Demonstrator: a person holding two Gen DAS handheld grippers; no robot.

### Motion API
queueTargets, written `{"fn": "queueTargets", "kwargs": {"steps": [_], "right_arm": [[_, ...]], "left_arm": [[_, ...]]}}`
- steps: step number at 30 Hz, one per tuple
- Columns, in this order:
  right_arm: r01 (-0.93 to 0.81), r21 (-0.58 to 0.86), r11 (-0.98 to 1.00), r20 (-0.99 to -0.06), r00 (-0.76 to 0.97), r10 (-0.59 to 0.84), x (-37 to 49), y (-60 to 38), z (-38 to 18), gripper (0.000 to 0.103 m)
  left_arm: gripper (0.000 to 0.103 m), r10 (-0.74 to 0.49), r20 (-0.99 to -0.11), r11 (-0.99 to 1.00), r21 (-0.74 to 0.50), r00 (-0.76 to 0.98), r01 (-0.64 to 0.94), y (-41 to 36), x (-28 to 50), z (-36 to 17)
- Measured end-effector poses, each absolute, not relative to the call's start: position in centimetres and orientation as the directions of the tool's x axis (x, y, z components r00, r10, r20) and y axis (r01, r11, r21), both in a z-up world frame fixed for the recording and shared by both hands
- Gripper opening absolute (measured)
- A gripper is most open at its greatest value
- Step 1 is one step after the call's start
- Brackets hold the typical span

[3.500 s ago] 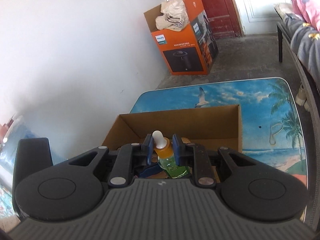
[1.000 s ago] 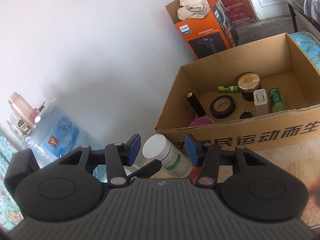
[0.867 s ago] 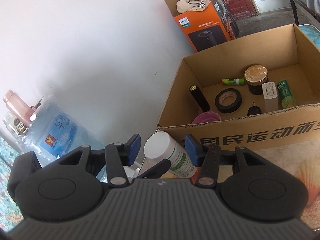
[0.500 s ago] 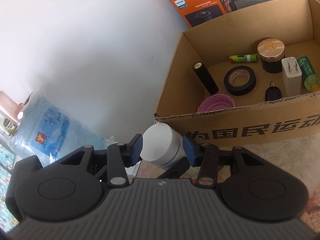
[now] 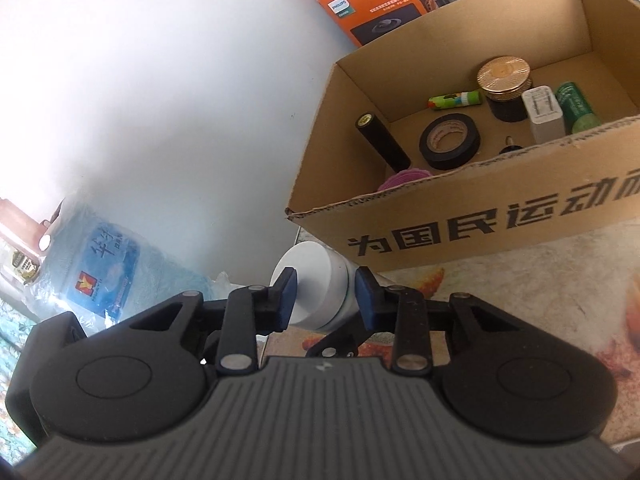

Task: Organize rigid objects
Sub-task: 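Close the right gripper around the white jar's lid, then lift the white jar and carry it over the box with the right gripper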

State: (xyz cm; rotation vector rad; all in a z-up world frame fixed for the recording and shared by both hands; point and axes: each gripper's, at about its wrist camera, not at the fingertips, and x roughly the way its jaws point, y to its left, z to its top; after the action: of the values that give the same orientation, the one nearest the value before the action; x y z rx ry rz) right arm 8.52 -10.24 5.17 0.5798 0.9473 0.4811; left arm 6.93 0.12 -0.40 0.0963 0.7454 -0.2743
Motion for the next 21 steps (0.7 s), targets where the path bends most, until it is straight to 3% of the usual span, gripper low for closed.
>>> {"fn": "queueTargets", "kwargs": {"steps": [10, 21], "right_arm": [[-0.029, 0.637, 0.770, -0.614, 0.585, 0.530, 5.4, -15.6, 5.4, 0.033], [0.011, 0.651, 0.759, -0.609, 0.604, 0.514, 4.7, -18.2, 4.5, 0.033]], "left_arm": [[0.054, -0.294, -0.686, 0.917, -0.006, 0.666, 0.399, -5.2, 6.7, -0.4], [0.054, -0.295, -0.694, 0.897, 0.036, 0.657, 0.441, -7.8, 6.5, -1.0]]}}
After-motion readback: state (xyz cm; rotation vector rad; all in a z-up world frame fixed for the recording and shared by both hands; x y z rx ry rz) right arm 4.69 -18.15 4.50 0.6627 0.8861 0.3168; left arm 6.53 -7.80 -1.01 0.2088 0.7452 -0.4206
